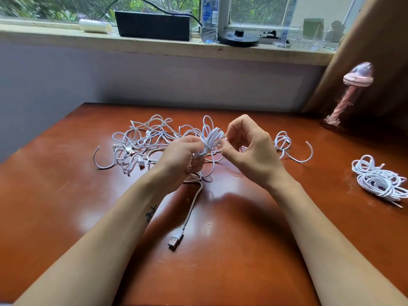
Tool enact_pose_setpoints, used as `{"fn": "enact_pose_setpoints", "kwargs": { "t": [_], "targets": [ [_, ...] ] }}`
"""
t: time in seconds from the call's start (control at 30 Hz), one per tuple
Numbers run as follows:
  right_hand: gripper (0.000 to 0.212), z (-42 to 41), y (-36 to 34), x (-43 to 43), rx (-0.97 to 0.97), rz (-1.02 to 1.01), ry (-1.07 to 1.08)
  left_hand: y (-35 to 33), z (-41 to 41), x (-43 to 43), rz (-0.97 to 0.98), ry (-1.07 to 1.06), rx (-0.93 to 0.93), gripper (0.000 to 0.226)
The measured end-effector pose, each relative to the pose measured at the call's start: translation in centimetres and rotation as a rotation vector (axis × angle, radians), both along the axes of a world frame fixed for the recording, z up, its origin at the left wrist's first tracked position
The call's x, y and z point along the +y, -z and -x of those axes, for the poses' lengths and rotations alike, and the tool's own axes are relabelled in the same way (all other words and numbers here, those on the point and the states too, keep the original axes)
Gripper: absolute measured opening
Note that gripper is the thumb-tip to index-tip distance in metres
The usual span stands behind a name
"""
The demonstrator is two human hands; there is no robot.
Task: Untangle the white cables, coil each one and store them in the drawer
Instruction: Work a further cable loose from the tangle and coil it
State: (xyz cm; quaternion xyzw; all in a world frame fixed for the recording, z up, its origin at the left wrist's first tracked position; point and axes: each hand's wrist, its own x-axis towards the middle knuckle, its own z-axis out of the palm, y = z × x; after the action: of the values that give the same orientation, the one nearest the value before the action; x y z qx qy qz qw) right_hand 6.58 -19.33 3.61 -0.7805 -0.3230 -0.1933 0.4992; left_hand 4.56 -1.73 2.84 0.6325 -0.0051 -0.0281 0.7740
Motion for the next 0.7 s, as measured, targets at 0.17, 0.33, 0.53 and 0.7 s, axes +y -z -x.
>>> {"fn": "enact_pose_setpoints", "kwargs": {
  "t": [0.17,0.33,0.53,0.7],
  "targets": [
    [0.030,-0.4,0.4,0.0,0.078,0.014,-0.049,0.7,-0.3,0.0,-0.209,-0.170,-0.140,0.010],
    [0.036,-0.7,0.8,0.0,0.133,0.049,-0.042,1.9,-1.2,0.3,-0.426,-0.313,-0.356,0.005],
    [0.074,-0.7,1.1,0.0,0.134,0.161,-0.013,1.9,-0.6,-0.1,-0.671,-0.387,-0.594,0.021],
    [0.045,-0.9,1.0,-0.2,0.137,0.129,-0.043,1.7,-0.4,0.0,-0.717,-0.330,-0.687,0.028]
  ]
}}
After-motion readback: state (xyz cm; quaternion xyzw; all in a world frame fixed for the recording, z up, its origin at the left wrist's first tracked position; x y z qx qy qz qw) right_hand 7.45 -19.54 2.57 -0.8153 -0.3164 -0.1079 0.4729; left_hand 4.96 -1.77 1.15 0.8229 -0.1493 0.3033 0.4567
